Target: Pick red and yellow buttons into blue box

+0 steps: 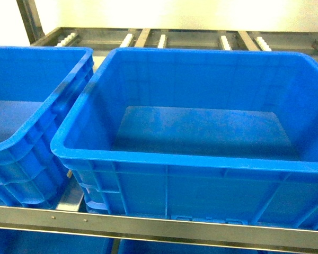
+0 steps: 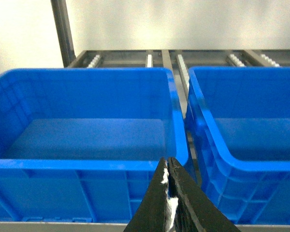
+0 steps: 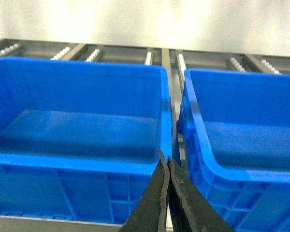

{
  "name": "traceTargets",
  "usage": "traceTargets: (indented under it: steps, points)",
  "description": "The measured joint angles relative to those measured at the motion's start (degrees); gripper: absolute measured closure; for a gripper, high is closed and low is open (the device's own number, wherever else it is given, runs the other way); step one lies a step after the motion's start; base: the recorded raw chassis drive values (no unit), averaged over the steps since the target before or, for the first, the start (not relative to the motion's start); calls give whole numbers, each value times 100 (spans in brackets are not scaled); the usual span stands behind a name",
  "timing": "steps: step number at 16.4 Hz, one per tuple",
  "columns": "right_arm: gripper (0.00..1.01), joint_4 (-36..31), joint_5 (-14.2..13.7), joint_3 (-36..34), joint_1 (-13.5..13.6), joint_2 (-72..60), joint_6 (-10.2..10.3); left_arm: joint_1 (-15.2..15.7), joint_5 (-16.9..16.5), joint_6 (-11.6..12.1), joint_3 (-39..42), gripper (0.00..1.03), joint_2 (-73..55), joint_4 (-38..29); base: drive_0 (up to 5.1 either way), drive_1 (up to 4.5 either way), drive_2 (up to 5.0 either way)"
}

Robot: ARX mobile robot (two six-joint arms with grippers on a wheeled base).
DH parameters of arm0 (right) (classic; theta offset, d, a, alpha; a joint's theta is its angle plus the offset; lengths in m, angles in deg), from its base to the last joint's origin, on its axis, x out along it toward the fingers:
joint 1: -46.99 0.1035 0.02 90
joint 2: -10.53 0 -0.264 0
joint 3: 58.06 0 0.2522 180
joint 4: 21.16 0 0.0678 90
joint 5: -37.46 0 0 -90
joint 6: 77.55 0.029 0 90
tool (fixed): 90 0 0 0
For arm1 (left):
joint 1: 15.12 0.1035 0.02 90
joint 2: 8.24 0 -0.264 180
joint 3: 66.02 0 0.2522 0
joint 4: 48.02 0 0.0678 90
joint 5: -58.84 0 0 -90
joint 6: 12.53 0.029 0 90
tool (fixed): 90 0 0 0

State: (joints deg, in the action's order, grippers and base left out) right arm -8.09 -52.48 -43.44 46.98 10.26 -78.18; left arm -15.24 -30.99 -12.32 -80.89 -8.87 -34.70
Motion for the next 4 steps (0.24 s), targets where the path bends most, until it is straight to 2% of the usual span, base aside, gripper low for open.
traceTargets:
  steps: [2, 3, 4]
  points:
    - [99, 92, -2, -24, 0, 4, 4, 2, -15, 0, 26, 101, 4, 70, 0, 0, 0]
    - [70, 90, -2, -24, 0, 4, 2, 2, -15, -4, 26, 75, 4, 68, 0, 0, 0]
    - [30, 76, -2, -24, 0, 4, 2, 2, -15, -4, 26, 36, 4, 68, 12, -419, 442]
